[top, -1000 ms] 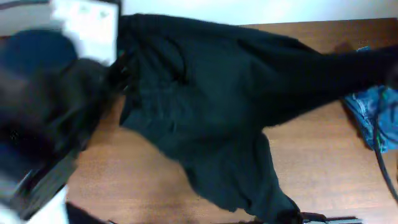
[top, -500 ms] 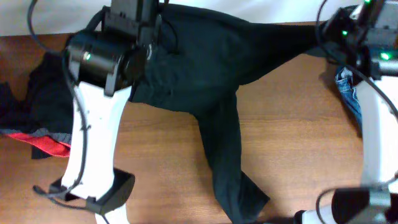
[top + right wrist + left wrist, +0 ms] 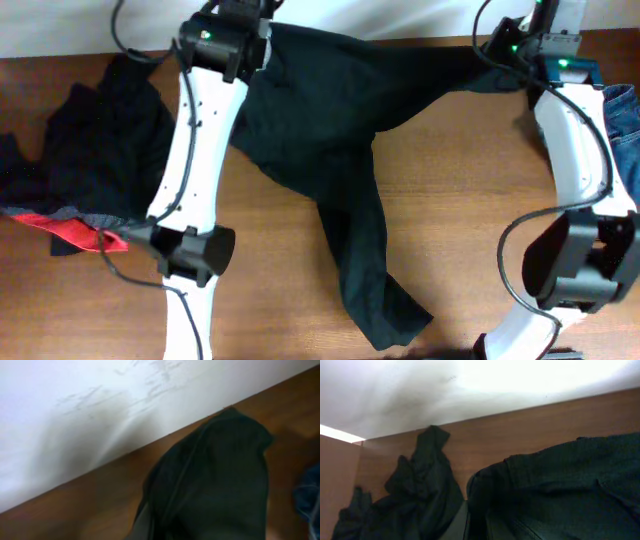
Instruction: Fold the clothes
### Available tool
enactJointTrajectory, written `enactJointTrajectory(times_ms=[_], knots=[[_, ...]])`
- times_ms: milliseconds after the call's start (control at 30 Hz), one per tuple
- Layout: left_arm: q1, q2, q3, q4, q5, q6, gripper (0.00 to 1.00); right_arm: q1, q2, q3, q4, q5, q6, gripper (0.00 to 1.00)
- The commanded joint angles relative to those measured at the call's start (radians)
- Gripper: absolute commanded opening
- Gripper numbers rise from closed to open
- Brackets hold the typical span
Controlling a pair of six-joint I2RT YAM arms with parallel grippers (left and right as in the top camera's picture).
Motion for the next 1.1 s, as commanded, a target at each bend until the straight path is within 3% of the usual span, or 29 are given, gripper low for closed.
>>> enactJointTrajectory(times_ms=[0, 100, 200, 267, 300, 333, 367, 400, 467, 500, 733, 867, 1067], knots=[[0.019, 0.062, 0.01, 0.013, -0.027, -0.011, 0.01, 0.016, 0.04, 0.008, 0.045, 0.003, -0.005, 0.06], [0.027, 0.113, 0.01, 0.023, -0.006, -0.011, 0.01, 0.016, 0.093, 0.008, 0.084, 0.002, -0.007, 0.15], [0.032, 0.141, 0.01, 0.035, -0.006, -0.01, 0.01, 0.016, 0.131, 0.008, 0.107, 0.003, -0.007, 0.18], [0.036, 0.15, 0.01, 0.04, -0.006, -0.01, 0.01, 0.016, 0.148, 0.008, 0.118, 0.007, -0.007, 0.37], [0.037, 0.151, 0.01, 0.041, -0.006, -0.01, 0.16, 0.015, 0.155, 0.008, 0.124, 0.01, -0.007, 0.64], [0.038, 0.151, 0.01, 0.041, -0.006, -0.01, 0.33, 0.015, 0.156, 0.008, 0.125, 0.011, -0.008, 0.76], [0.038, 0.151, 0.01, 0.041, -0.006, -0.01, 0.6, 0.015, 0.155, 0.008, 0.129, 0.01, -0.008, 0.9], [0.038, 0.151, 0.01, 0.041, -0.006, -0.01, 0.71, 0.015, 0.155, 0.008, 0.132, 0.01, -0.008, 0.98], [0.038, 0.151, 0.01, 0.037, -0.001, -0.01, 0.86, 0.015, 0.153, 0.01, 0.127, 0.008, -0.007, 0.99], [0.04, 0.151, 0.01, 0.03, 0.023, -0.009, 0.99, 0.015, 0.149, 0.011, 0.113, 0.0, -0.007, 0.99], [0.082, 0.132, 0.014, -0.034, 0.191, -0.002, 0.99, 0.015, 0.075, 0.035, -0.086, -0.058, -0.022, 0.99], [0.089, 0.082, 0.014, -0.109, 0.205, -0.002, 0.99, 0.015, -0.01, 0.04, -0.301, -0.148, -0.023, 0.99], [0.088, -0.051, 0.014, -0.22, 0.309, -0.002, 0.99, 0.029, -0.1, 0.04, -0.692, -0.249, -0.151, 0.99]])
